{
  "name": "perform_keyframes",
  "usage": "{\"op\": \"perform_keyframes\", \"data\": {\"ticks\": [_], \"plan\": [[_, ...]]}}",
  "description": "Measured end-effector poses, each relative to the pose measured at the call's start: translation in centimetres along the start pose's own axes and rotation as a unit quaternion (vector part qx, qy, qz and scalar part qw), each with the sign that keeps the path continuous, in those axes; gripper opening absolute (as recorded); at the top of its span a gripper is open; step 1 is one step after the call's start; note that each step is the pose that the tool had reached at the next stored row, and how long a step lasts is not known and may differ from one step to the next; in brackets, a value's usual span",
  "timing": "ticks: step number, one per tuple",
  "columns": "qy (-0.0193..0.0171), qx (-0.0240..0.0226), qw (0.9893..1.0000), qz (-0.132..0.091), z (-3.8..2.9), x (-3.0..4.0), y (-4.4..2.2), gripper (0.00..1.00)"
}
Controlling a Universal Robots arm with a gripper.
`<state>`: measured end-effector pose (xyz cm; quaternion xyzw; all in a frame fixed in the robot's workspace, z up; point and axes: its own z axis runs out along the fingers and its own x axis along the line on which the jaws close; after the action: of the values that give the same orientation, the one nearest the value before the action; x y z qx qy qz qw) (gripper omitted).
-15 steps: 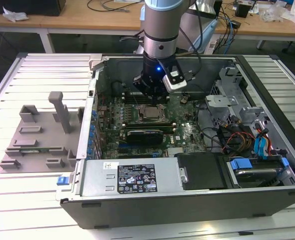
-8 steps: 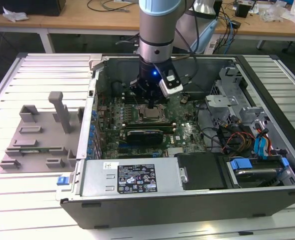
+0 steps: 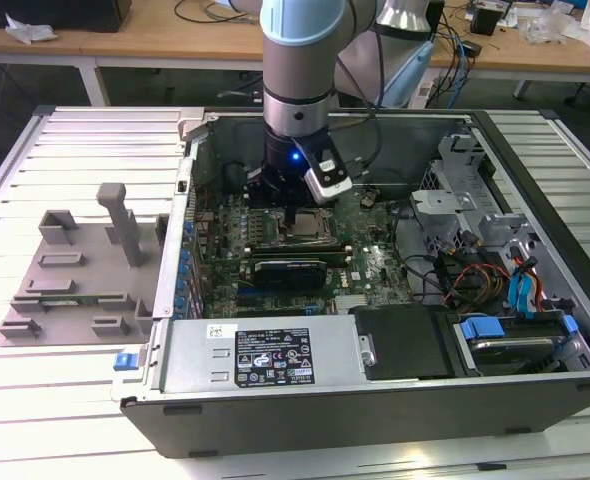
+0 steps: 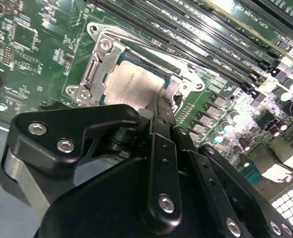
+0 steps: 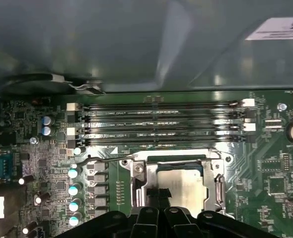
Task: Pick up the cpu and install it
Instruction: 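Close the cpu cover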
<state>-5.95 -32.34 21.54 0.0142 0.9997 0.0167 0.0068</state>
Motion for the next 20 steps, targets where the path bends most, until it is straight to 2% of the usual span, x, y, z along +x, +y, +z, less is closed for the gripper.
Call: {"op": "perform_keyframes", "data": {"ticks": [4, 8, 20], "plan": [[0.0016, -0.0001, 0.9999, -0.011, 0.39, 0.23, -0.28, 0.11], [0.0024, 0.0000, 0.9998, -0.021, 0.95, 0.85, -0.35, 0.11], [0.0026, -0.0001, 0.9996, -0.029, 1.36, 0.92, -0.36, 0.11]]}}
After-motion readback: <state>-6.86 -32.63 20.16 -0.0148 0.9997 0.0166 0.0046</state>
